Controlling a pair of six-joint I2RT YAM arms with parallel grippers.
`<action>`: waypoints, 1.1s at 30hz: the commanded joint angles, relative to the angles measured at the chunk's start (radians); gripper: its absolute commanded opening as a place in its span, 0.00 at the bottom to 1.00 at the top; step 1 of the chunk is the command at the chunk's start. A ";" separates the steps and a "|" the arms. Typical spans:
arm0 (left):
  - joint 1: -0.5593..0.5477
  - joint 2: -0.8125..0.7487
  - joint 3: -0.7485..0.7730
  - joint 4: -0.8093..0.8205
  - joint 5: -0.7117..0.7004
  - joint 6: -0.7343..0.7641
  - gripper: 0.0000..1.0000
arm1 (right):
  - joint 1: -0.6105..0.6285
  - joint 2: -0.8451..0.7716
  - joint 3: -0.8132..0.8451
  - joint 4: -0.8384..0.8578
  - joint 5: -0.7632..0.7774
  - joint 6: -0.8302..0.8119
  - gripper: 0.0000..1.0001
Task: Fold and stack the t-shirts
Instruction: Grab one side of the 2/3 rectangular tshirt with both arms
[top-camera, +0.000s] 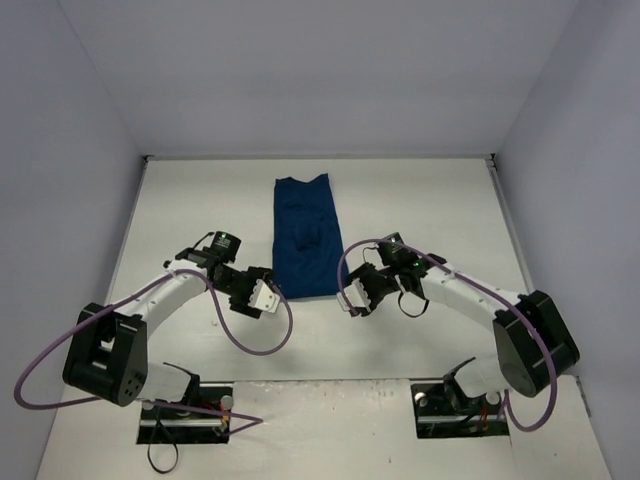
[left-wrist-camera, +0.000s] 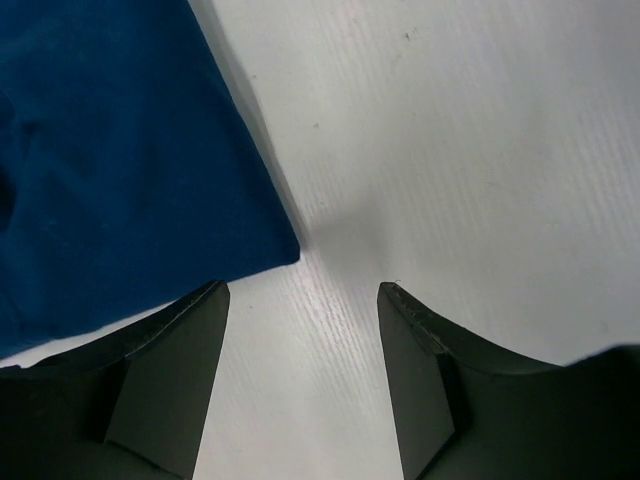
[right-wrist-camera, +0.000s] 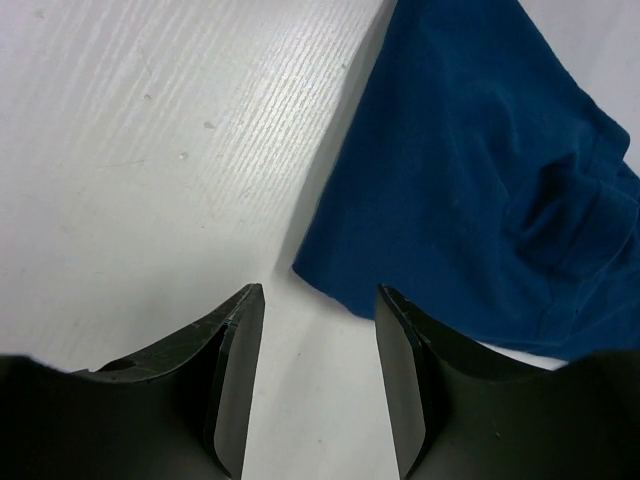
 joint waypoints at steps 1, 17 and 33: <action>-0.045 0.018 -0.029 0.159 0.001 0.035 0.57 | 0.016 0.062 0.027 0.073 -0.011 -0.068 0.44; -0.088 0.207 0.030 0.306 -0.053 -0.028 0.43 | 0.047 0.267 0.083 0.168 0.003 -0.111 0.29; -0.099 0.065 0.012 0.184 -0.033 -0.009 0.07 | 0.051 0.118 0.029 0.164 0.015 0.011 0.00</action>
